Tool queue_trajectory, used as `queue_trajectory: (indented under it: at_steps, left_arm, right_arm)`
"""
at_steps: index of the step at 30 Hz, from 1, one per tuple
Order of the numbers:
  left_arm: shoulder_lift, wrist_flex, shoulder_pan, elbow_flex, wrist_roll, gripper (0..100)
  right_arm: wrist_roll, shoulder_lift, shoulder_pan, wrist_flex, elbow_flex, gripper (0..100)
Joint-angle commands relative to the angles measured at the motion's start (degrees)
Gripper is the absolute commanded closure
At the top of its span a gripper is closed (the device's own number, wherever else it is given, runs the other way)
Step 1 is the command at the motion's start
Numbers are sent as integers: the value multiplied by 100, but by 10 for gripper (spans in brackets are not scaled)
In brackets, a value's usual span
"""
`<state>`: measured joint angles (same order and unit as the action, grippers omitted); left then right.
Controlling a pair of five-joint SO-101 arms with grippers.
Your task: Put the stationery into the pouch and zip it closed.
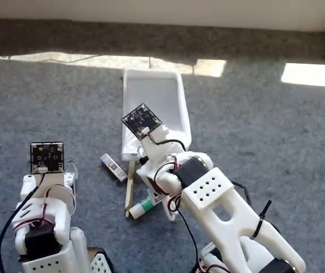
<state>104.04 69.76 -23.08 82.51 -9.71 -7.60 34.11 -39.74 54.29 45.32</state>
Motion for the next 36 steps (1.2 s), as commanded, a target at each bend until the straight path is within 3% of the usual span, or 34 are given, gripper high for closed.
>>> queue_trajectory:
  at_steps: [1,5,10,20,29,36]
  left_arm:
    - [31,369,980,-514,26,744]
    - [31,378,1358,-514,738,650]
    - [31,334,1842,-505,1002,643]
    - [31,-1231,1956,549,1029,643]
    - [31,-1213,2211,593,1020,643]
    - [31,-1292,2316,409,1037,643]
  right_arm:
    - [70,312,92,-110,-57,992]
    - [79,321,92,-92,-75,992]
    - [308,321,92,-84,-75,992]
    - [387,400,75,259,-92,992]
    - [369,1613,48,268,-22,992]
    - [352,1684,48,268,75,992]
